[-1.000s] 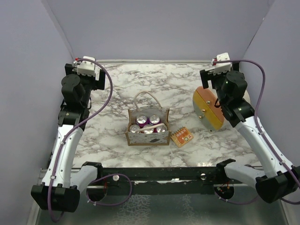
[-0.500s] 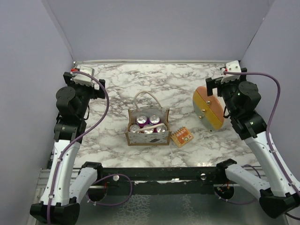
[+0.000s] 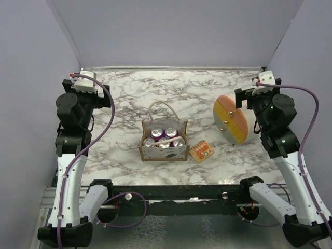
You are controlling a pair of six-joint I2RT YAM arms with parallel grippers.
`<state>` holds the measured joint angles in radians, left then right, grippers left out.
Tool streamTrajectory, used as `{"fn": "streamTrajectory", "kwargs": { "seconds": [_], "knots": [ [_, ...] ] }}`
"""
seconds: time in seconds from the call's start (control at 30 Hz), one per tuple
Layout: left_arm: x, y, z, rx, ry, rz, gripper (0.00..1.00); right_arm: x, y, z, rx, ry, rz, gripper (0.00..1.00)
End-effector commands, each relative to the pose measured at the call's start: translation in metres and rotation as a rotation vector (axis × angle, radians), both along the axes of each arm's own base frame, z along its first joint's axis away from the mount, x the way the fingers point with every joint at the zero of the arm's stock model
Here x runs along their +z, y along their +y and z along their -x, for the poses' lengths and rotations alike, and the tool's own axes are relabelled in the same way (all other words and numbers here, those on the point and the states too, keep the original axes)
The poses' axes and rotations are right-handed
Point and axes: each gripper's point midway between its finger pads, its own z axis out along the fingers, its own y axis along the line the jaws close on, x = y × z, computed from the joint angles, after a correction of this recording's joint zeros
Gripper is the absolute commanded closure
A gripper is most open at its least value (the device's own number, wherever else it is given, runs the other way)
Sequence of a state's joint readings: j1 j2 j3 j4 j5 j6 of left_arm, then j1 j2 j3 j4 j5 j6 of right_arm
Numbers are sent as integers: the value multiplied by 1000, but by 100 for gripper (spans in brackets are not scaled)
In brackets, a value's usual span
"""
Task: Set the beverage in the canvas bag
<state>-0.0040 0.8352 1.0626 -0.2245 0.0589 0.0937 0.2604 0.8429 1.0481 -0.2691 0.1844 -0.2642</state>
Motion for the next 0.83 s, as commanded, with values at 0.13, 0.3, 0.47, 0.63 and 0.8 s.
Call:
{"fn": "streamTrajectory", "kwargs": {
  "seconds": [0.13,0.3,0.47,0.63,0.8],
  "knots": [
    [-2,-6,-2,-42,48,37,1,4,-9,5,-5,-19,-10,0],
    [-6,-8,-2,-56,61,31,1,3,-14,7,-17,-12,-7,0],
    [-9,-10,-3,-74,68,21,1,2,-15,7,-22,-12,-2,0],
    [-8,-11,-2,-83,70,10,1,3,-16,8,-25,-9,-1,0],
    [-6,-15,2,-109,67,6,1,4,-15,9,-17,-8,-2,0]
  ]
}}
